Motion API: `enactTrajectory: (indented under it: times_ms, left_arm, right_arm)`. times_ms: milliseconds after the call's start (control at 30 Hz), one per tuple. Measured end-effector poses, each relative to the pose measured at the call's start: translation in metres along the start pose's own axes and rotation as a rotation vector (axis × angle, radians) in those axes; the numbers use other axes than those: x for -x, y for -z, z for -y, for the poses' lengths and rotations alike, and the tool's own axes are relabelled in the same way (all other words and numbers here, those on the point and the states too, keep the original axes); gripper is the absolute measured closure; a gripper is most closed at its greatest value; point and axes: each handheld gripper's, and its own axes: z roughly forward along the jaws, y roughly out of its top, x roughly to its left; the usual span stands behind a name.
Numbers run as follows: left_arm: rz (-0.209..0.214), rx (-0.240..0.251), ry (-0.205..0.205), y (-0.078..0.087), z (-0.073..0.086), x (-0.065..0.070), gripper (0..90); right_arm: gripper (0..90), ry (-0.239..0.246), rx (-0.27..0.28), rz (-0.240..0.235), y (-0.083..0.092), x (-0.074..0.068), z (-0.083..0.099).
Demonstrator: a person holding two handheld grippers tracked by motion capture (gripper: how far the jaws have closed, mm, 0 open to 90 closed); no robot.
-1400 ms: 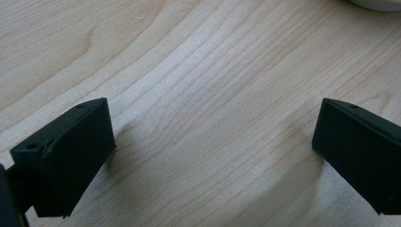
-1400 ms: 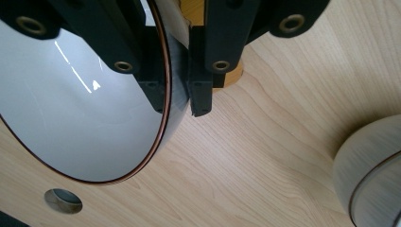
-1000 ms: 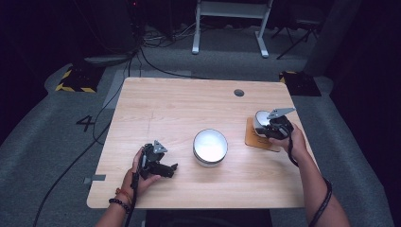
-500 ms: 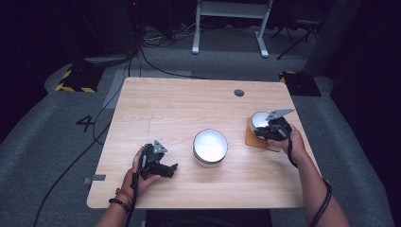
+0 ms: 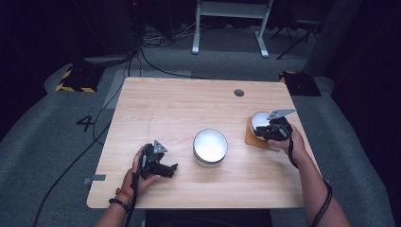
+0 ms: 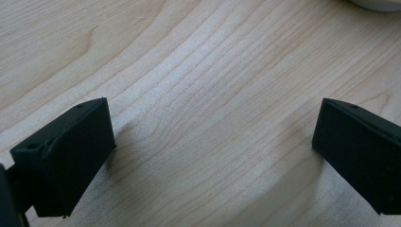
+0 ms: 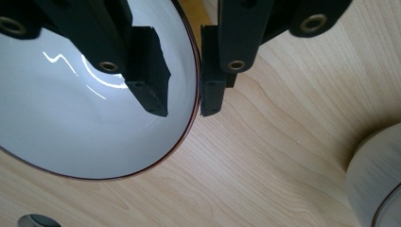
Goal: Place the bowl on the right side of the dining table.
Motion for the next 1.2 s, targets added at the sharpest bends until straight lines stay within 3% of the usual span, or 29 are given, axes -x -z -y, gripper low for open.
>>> enactTrajectory:
  times_ms: [533,1200]
  left_arm:
    - [-0.001,0.001,0.0,0.0,0.0,0.0,0.1]
    - [0.0,0.0,-0.001,0.0,0.0,0.0,0.1]
  right_arm:
    - [57.9,-0.013,0.059,0.014,0.02,-0.005,-0.007]
    - [38.8,0.056,0.077,-0.018,0.025,-0.027,-0.024]
